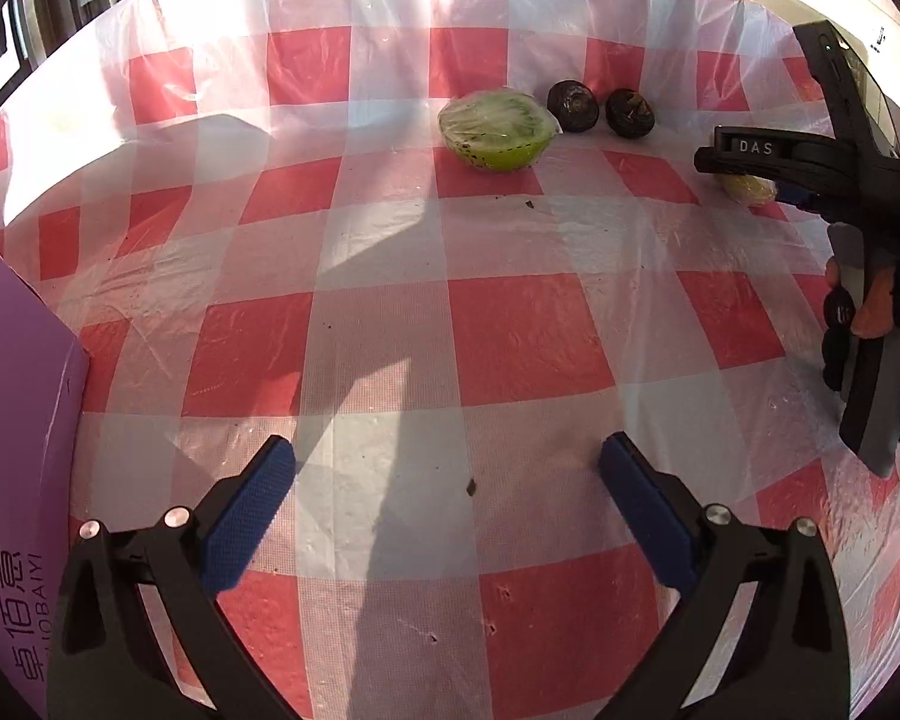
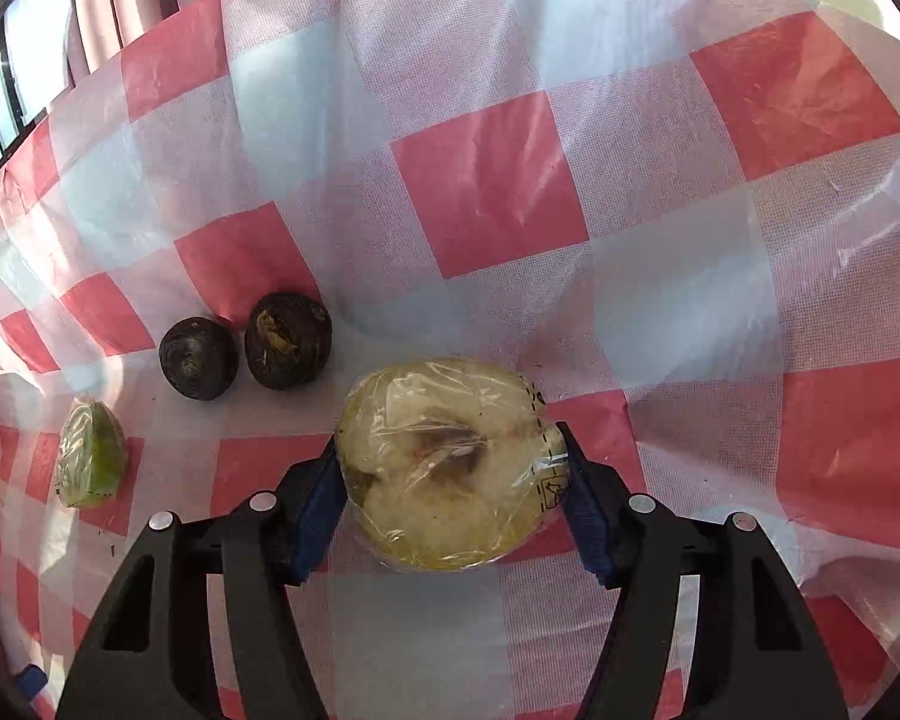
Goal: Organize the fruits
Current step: 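Grasp the wrapped pear half with the right gripper while the left grasps the kiwi half, then carry the kiwi half and pear half over the white box with both grippers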
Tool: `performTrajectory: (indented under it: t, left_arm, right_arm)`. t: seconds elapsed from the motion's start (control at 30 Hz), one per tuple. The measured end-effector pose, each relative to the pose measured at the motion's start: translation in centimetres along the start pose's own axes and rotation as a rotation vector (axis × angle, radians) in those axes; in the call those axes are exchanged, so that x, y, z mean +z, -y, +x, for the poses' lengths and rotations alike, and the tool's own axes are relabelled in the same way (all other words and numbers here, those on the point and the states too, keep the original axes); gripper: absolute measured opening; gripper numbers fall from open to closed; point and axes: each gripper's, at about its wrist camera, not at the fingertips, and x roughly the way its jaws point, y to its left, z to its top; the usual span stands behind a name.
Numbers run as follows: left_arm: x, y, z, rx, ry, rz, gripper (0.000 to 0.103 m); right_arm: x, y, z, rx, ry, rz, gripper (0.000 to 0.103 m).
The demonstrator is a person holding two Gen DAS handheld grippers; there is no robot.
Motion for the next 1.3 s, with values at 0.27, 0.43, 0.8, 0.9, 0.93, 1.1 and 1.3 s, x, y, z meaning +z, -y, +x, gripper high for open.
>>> performTrajectory:
  t: [0.27, 0.43, 0.8, 0.9, 0.93, 1.1, 1.3]
  left_arm:
    - [10.5, 1.7, 6.2, 0.032, 0.016, -0.001, 0.101]
    - [14.3, 1.9, 8.3, 0.010, -0.006, -0.073, 0.086]
    - [2.9, 4.0, -1.1, -0.057, 0.034, 0.129, 0.060]
    - [-1.4, 3.2, -3.6, -0.062, -0.005, 0.156, 0.060]
    - [-3.4, 3.1, -4.6, -0.065, -0.019, 0.159, 0.060]
    - [-8.3, 2.5, -7.3, -0.107, -0.078, 0.191, 0.060]
    - [-11.0, 2.5, -9.0, -0.161, -0.120, 0.256, 0.060]
  right_arm:
    - [-6.5, 2.0, -5.0, 0.016, -0.003, 0.037, 0.063]
    - [-7.4, 1.5, -5.5, 0.020, -0.004, 0.026, 0.063]
    - [-12.8, 2.3, -10.6, 0.030, -0.042, 0.042, 0.063]
    - [-14.4, 1.4, -11.8, 0.036, -0.070, 0.019, 0.063]
    - [-15.0, 1.0, -12.2, 0.040, -0.079, 0.010, 0.063]
    - [-17.6, -1.2, -14.9, 0.057, -0.121, -0.045, 0.063]
    - [-20.0, -4.2, -17.1, 0.056, -0.179, -0.107, 0.063]
